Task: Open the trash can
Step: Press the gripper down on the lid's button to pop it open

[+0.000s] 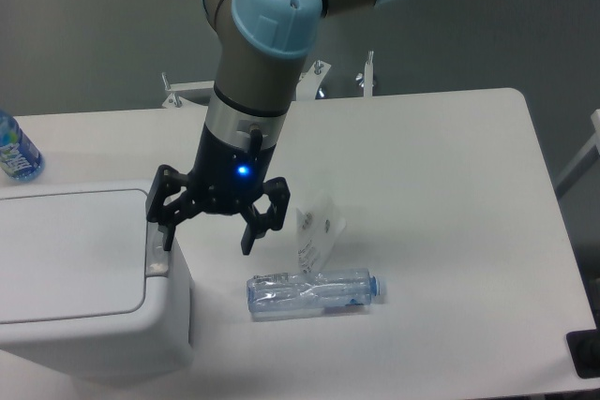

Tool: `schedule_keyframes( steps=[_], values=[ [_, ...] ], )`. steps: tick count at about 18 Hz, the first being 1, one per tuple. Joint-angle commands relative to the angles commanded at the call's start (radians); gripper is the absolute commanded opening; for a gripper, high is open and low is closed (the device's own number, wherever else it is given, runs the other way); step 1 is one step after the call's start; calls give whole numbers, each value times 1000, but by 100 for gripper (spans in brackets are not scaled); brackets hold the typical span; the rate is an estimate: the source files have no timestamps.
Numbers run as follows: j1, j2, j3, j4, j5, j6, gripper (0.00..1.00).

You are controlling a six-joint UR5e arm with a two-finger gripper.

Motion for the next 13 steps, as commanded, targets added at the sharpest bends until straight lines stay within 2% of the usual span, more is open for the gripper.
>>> schedule_keyframes(
  steps=[13],
  values=[
    [-12,-8,-9,9,2,2,100]
  ],
)
